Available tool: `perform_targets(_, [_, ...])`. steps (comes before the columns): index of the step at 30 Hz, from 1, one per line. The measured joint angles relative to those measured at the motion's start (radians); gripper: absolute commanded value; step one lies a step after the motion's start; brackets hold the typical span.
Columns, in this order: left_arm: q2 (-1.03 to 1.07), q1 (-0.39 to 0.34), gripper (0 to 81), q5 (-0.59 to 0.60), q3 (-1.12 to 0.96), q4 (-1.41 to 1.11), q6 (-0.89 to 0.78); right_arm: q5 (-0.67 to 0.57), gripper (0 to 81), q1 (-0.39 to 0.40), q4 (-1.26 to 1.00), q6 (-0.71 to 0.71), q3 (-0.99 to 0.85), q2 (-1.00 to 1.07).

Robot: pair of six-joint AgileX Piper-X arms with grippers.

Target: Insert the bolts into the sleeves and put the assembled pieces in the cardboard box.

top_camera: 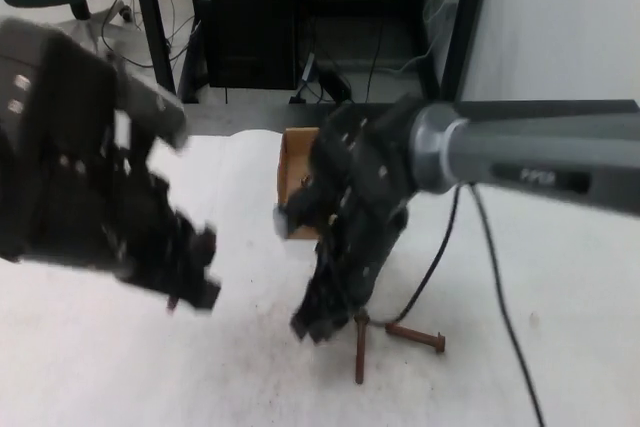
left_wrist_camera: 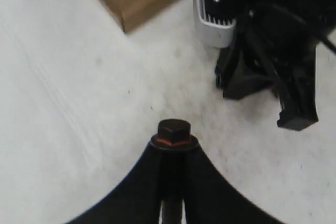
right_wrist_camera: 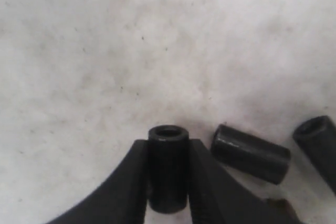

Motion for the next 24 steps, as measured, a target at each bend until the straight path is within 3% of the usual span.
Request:
perform_targets(5, [-0.117, 0.0, 0.0, 0.026, 0.071, -0.34, -0.212, -0.124, 0.8, -0.073, -0.038, 0.046, 0.004, -0.114])
perform_targets(14, [-0.094, 0.0, 0.0, 0.275, 0.283, -1.012, -0.56, -0.432, 0.8, -0.164, -0.429, 0.206, 0.234, -0.354])
perform_targets(19, [0.01, 0.0, 0.0, 0.431, 0.338, -1.281, -0.694, -0.595, 0.8, -0.152, -0.83, 0.282, 0.505, -0.506])
perform_targets(24, [0.11, 0.0, 0.0, 0.541, 0.338, -1.412, -0.71, -0.655, 0.8, -0.122, -1.084, 0.349, 0.644, -0.573])
